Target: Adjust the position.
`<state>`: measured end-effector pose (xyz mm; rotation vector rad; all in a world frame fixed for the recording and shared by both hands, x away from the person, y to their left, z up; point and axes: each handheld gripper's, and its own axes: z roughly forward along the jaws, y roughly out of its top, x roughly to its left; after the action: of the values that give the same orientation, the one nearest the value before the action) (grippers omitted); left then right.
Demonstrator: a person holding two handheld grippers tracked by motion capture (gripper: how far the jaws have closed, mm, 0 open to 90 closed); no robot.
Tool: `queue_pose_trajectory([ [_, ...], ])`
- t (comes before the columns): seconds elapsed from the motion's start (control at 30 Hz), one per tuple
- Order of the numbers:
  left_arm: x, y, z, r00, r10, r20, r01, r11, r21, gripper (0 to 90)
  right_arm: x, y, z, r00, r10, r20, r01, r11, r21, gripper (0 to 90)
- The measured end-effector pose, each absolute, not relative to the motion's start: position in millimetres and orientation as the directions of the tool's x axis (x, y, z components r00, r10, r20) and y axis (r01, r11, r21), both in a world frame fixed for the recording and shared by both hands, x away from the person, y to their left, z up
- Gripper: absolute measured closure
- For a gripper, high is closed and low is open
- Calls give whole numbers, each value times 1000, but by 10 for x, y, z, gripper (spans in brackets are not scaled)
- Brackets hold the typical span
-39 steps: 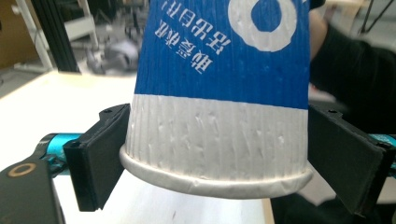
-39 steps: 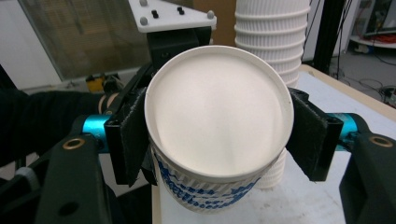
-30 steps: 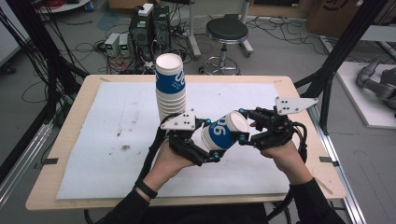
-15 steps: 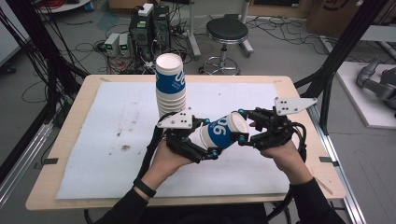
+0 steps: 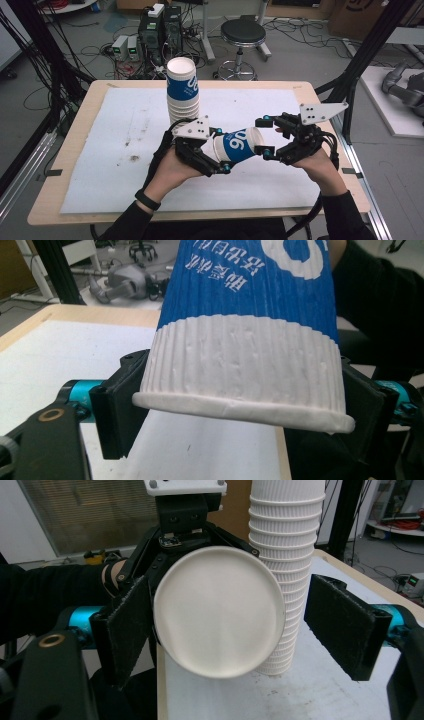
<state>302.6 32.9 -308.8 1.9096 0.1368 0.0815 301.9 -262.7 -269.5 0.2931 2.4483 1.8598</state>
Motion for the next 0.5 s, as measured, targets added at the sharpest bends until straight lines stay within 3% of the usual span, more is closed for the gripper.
queue_pose_trajectory([
  [0.5, 3022, 315, -3071, 988, 149, 34, 32, -418, 908, 196, 3039, -2488, -2777, -981, 178, 73, 135, 372, 918, 215],
])
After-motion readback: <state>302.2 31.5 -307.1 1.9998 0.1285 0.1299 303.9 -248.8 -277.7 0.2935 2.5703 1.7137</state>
